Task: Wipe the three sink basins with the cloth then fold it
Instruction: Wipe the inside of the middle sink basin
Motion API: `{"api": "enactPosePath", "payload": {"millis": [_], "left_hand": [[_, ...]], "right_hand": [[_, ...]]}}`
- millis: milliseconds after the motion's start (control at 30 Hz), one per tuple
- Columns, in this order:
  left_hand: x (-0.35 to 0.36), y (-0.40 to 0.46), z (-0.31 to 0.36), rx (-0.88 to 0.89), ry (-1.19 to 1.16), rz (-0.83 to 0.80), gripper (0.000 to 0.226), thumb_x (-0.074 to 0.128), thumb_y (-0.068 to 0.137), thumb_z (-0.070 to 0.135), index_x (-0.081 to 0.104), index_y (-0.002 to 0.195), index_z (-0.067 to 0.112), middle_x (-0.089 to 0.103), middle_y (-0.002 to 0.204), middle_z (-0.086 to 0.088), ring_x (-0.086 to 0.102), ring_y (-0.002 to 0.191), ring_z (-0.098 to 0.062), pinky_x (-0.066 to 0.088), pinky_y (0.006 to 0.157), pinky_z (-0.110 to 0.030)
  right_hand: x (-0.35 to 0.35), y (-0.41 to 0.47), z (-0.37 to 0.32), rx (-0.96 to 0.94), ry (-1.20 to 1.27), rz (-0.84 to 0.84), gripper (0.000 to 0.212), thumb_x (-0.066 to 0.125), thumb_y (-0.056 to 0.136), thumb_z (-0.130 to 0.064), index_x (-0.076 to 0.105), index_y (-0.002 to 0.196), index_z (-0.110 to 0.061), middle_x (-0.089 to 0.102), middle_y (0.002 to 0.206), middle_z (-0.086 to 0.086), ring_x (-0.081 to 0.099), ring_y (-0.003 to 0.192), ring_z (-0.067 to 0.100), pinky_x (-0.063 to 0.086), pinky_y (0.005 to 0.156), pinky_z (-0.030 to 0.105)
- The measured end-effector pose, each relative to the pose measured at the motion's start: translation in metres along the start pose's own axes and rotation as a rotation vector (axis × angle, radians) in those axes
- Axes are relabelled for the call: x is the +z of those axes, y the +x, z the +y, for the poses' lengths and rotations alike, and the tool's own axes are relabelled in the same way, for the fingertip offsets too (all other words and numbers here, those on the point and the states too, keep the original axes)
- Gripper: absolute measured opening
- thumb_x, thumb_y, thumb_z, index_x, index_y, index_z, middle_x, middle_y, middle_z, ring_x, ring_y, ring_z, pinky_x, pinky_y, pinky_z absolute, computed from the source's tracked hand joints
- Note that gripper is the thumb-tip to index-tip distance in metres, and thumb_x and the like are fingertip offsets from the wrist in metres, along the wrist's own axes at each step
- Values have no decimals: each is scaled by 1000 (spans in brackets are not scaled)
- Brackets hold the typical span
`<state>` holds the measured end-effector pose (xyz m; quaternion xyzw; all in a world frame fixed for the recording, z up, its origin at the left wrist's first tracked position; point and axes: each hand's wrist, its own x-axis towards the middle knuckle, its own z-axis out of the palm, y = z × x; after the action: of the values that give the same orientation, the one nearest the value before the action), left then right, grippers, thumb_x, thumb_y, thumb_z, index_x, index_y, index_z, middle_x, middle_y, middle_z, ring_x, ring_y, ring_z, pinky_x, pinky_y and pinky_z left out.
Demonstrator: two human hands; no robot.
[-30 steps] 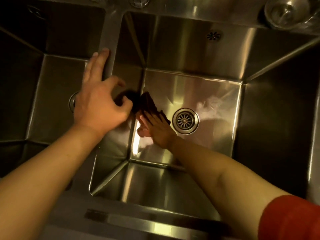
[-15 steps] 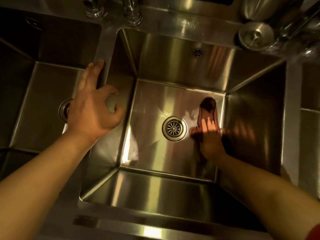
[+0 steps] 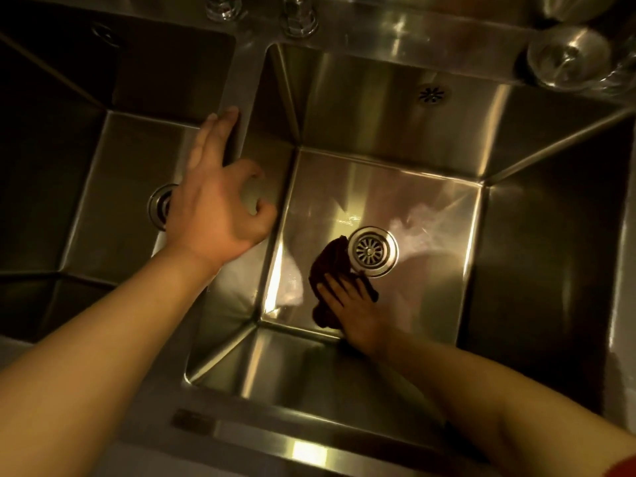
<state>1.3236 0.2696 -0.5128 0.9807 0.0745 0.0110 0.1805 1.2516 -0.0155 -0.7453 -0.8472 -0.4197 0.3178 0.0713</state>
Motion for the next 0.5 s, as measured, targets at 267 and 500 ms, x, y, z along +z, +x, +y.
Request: {"api": "enactPosePath", "payload": {"millis": [267,500], "left_hand": [[-1,-1,2,-33,-9,-16,24,65,81,40,69,103,29,10,173,14,6,161,-17,33,103,-36],[0,-2,3,-44,-16,-11,20,72,83,34,68,103,35,10,172,19,4,160,-11,33,98,-31]], "right_hand": [[-43,103,-30,-26,144,79,96,63,95,-42,1,164,-19,-8,171,6,-4,157,24,2,125,58],[-90,113,62,177,105,304,70,47,103,-27,13,163,-18,10,170,11,15,156,30,6,124,52]]}}
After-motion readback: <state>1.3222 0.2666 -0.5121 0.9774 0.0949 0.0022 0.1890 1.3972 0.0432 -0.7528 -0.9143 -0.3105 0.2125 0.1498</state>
